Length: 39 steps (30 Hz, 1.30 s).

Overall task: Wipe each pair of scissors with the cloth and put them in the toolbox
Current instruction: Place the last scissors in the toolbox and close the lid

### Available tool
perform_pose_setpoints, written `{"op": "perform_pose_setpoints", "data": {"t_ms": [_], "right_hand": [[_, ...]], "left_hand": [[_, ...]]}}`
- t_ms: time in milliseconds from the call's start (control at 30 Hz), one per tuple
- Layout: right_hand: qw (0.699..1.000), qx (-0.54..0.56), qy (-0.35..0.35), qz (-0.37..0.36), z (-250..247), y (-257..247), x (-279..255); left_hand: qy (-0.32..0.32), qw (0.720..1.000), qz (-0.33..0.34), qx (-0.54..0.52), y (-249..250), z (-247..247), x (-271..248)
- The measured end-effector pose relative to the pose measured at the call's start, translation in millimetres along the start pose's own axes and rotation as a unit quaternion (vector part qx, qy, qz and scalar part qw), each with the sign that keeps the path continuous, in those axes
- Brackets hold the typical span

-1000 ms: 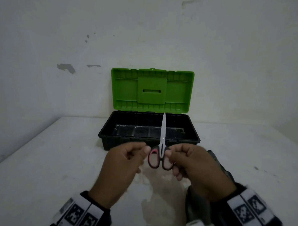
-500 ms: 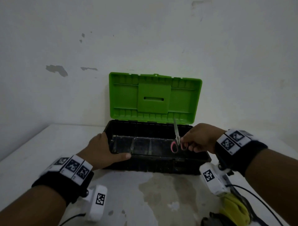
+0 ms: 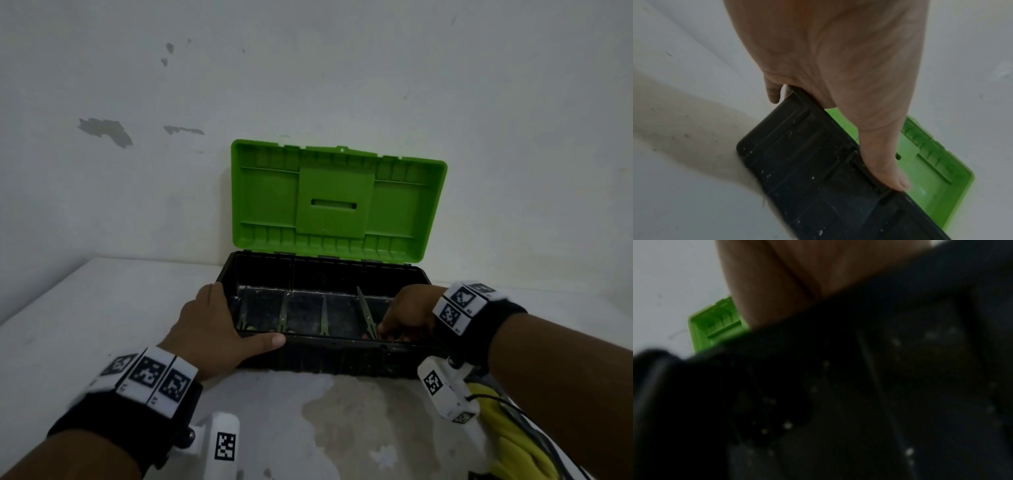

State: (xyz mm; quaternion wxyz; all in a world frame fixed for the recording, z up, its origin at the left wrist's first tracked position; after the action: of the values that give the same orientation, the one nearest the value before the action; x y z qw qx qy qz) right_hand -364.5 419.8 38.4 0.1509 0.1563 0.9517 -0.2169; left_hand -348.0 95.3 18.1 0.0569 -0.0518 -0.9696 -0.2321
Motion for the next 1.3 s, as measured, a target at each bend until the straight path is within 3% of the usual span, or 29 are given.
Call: {"op": "perform_pose_setpoints", "data": {"t_ms": [133,267,333,500,567,667,733,800,967,1100,1200,1300], "right_hand": [[0.979,-0.188,-0.002,-0.076,5.1,-8.9,2.4],[0.969,-0.223,0.004,-0.107,9.1,-16.2,-9.3],[0.975,-0.199,0.023,-0.094,1.9,-14.8,-13.1],[0.998,0.031,0.008,-0.050,-34.1,-10.1,-26.2],[0.994,0.049,0.051,-0.079,-62.1,-9.9,-33.4],[0.977,0.047,0.172,-0.117,-109.6,-2.5,-31.2],[0.956,0.047,0.258,-0.133,-136.0,1.5,-24.6],[0.939,0.067,0.311,-0.128,-151.4,3.1,-15.9],[0.920,0.215,0.316,-0.082,-167.3,-10.3,14.4],[0.892,0.351,0.280,-0.055,-165.0,-19.7,44.3],[0.871,0.390,0.296,-0.045,-163.2,-18.3,46.9],[0.859,0.420,0.290,-0.045,-164.1,-8.3,38.0]], "left_hand": [[-0.005,1.000,-0.011,0.021,-0.5,0.6,0.9],[-0.018,0.999,-0.020,0.027,1.9,-0.6,-0.3],[-0.026,0.999,-0.026,0.026,4.5,-3.1,-0.8],[-0.055,0.998,-0.041,0.007,9.5,-8.9,-1.7],[-0.090,0.995,-0.042,-0.014,11.0,-11.8,3.9],[-0.133,0.986,-0.066,-0.072,22.8,-28.9,18.5],[-0.094,0.984,-0.124,-0.090,30.5,-48.5,37.1],[-0.009,0.980,-0.148,-0.134,40.0,-70.7,62.8],[0.140,0.939,-0.141,-0.280,58.5,-111.2,128.9],[0.131,0.922,-0.157,-0.329,51.1,-119.8,167.3],[0.098,0.913,-0.109,-0.379,58.8,-116.5,170.2],[0.110,0.909,-0.094,-0.391,60.6,-117.0,160.9]]}}
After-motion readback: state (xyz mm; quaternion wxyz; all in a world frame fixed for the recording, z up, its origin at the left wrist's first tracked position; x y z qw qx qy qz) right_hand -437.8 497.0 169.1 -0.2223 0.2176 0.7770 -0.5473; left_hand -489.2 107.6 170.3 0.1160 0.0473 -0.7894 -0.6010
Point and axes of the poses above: each hand's wrist, its own x-axis towards the middle knuckle, its own z-axis out of the palm, y = z × x, the point moved 4 cm from there along x, towards the middle knuckle, and after that the axes turned 7 degrees about y, right-handed, at the moved point
